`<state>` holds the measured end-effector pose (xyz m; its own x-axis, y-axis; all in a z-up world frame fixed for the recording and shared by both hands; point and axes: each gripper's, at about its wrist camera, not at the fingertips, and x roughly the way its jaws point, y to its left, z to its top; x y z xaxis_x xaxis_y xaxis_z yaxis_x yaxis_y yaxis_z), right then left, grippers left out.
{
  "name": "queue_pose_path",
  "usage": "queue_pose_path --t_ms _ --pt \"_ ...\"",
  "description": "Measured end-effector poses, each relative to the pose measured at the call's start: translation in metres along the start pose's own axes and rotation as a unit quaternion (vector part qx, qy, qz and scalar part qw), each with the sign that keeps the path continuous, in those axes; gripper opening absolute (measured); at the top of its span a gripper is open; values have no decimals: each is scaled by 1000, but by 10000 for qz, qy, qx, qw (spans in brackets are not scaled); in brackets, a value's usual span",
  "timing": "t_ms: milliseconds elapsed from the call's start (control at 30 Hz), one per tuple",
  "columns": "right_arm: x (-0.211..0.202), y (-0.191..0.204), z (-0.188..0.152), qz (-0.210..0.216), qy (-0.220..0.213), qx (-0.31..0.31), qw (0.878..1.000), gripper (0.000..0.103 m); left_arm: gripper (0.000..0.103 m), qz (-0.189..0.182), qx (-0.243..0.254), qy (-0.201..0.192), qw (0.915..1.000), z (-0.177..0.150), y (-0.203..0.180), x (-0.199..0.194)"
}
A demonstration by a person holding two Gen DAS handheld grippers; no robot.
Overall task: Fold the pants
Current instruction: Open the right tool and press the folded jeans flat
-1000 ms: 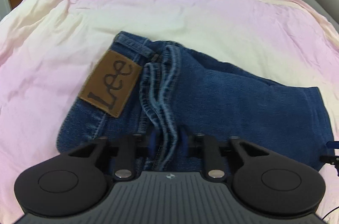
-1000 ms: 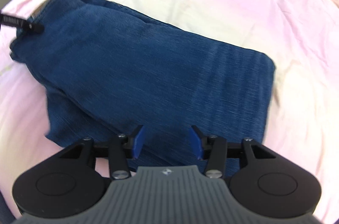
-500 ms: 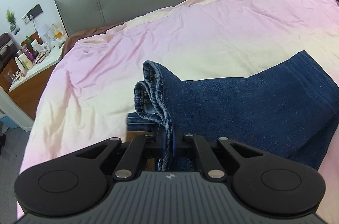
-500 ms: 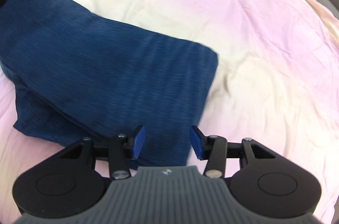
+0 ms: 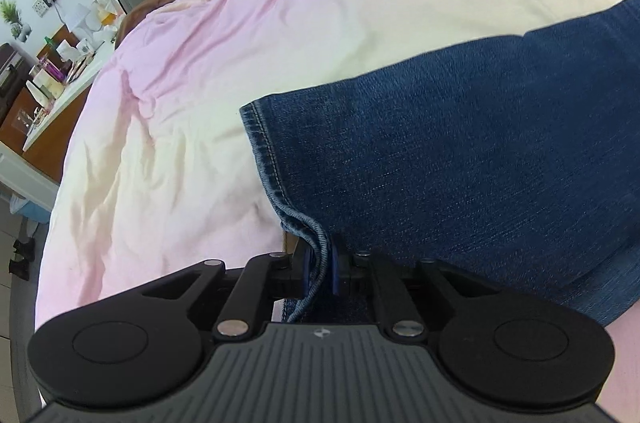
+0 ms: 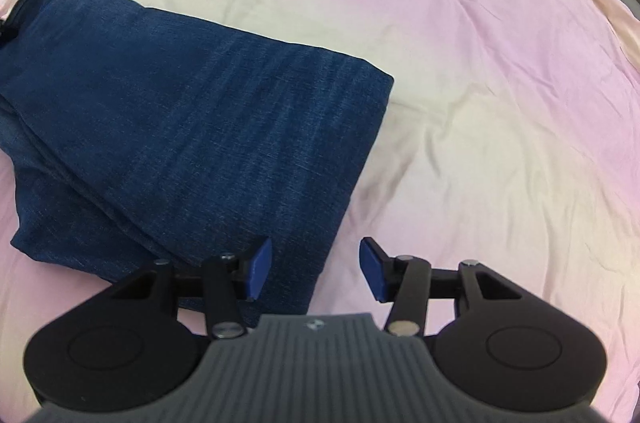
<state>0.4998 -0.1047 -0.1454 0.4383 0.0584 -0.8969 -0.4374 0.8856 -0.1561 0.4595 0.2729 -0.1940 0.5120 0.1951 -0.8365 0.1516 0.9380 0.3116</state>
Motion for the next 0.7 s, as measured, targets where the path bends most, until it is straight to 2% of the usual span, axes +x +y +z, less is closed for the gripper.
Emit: queue_pose_path --t_ms 67,133,167,300,400,500,567,633,700 --pt "-2 -10 4 58 -99 214 9997 43 12 4 58 0 10000 -2 -2 2" --pt "-3 -18 15 256 -242 383 9986 22 12 -33 0 19 10000 -3 -1 4" --pt "-2 -18 23 326 -369 418 9979 20 12 -62 -55 21 10000 -4 1 4" --pt "21 -24 60 258 -732 644 9949 20 12 -105 -138 79 9998 -6 4 15" --pt "63 -35 78 76 -477 946 9943 20 16 -153 -248 125 9995 -6 8 23" --pt "95 -49 74 -90 -119 1200 9927 33 18 -171 -341 149 9992 -5 10 24" --pt "94 -56 67 34 -152 1352 9907 31 23 -99 -227 111 9996 -5 9 21" --pt "83 -54 61 37 -176 1162 9931 31 40 1 -159 47 9999 -8 12 14" --pt "63 -51 48 45 -272 989 9947 31 47 36 -255 48 9997 -13 19 5"
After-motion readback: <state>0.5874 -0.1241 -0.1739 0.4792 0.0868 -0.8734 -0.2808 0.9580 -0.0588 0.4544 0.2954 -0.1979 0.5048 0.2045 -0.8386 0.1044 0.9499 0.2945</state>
